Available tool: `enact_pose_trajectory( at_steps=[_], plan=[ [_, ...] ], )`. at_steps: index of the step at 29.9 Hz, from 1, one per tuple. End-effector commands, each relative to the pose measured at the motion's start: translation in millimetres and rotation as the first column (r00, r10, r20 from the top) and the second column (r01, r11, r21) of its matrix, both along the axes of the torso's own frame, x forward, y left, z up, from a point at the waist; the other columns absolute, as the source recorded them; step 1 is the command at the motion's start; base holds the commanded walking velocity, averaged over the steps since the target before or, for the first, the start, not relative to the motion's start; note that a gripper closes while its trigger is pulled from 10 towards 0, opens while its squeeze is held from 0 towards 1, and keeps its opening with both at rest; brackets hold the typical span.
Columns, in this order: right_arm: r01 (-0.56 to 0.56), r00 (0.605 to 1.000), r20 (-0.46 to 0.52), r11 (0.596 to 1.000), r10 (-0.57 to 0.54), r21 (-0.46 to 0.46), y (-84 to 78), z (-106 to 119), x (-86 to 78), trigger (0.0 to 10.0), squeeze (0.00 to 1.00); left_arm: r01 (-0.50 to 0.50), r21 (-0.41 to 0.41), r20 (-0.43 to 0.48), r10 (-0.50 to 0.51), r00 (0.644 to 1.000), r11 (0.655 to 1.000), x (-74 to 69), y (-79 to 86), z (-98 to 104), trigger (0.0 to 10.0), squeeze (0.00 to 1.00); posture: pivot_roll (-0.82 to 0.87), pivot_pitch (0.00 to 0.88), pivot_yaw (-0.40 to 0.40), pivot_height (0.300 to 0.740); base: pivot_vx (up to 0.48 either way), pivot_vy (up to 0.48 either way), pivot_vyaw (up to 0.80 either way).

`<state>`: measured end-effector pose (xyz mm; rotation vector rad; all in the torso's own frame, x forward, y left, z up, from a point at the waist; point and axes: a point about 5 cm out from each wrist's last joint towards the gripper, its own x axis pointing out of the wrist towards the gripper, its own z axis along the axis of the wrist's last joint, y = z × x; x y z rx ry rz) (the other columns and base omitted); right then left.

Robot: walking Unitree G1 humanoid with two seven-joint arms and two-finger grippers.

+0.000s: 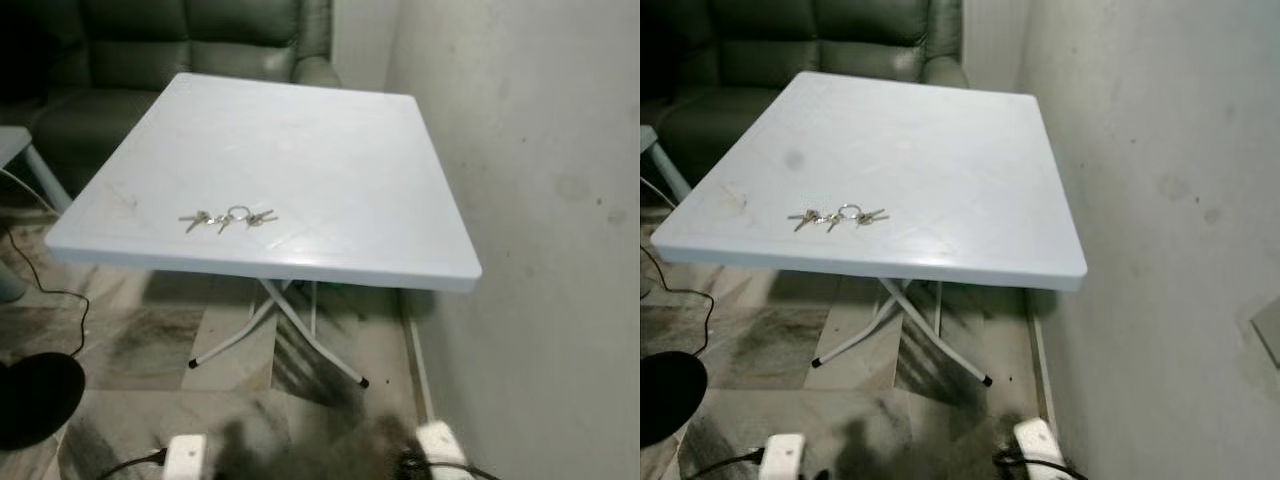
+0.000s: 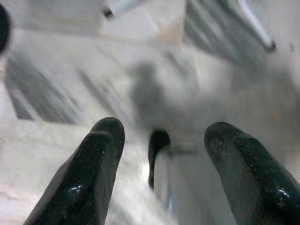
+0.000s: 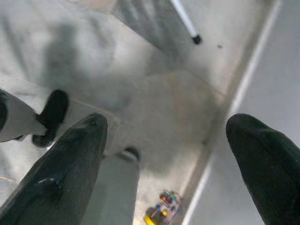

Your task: Hang keys on a hook

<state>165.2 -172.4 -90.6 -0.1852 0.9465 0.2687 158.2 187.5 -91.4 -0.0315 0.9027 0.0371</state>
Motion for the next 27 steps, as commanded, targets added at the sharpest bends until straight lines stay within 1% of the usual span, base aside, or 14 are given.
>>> enact_pose_trajectory(
  at_steps=[1,4,8,11,27],
  plan=[
    [0.047,0.998,-0.03,0.999,-0.047,-0.003,-10.8,-2.7,-8.3,10.0,0.0,0.004,-0.021,-0.028,-0.005,1.0,1.0,-7.2,-8.2,-4.1,10.0,0.0,-0.08,0.0,-0.05,0.74,0.0,0.0,0.0],
    [0.066,0.997,-0.027,0.998,-0.066,0.01,-11.6,-2.1,-7.4,10.0,0.0,-0.001,-0.025,-0.028,0.0,1.0,1.0,-6.9,-8.1,-4.0,10.0,0.0,-0.08,0.0,-0.048,0.74,0.0,0.0,0.0],
    [0.061,0.998,-0.027,0.998,-0.061,0.001,-12.0,-2.0,-6.9,10.0,0.0,-0.008,-0.034,-0.028,0.007,1.0,0.999,-6.4,-7.9,-3.9,10.0,0.0,-0.09,0.0,-0.047,0.74,0.0,0.0,0.0],
    [0.061,0.998,-0.029,0.998,-0.062,-0.011,-12.8,-2.5,-7.9,10.0,0.0,-0.01,-0.037,-0.029,0.009,1.0,0.999,-6.0,-8.0,-3.8,10.0,0.0,-0.09,0.0,-0.046,0.74,0.0,0.267,0.0],
    [0.074,0.997,-0.028,0.997,-0.075,-0.006,-13.4,-2.8,-9.0,10.0,0.0,-0.008,-0.05,-0.024,0.007,1.0,0.999,-4.9,-9.9,-3.5,10.0,0.0,-0.09,0.0,-0.043,0.74,0.0,0.444,0.0]
  ],
)
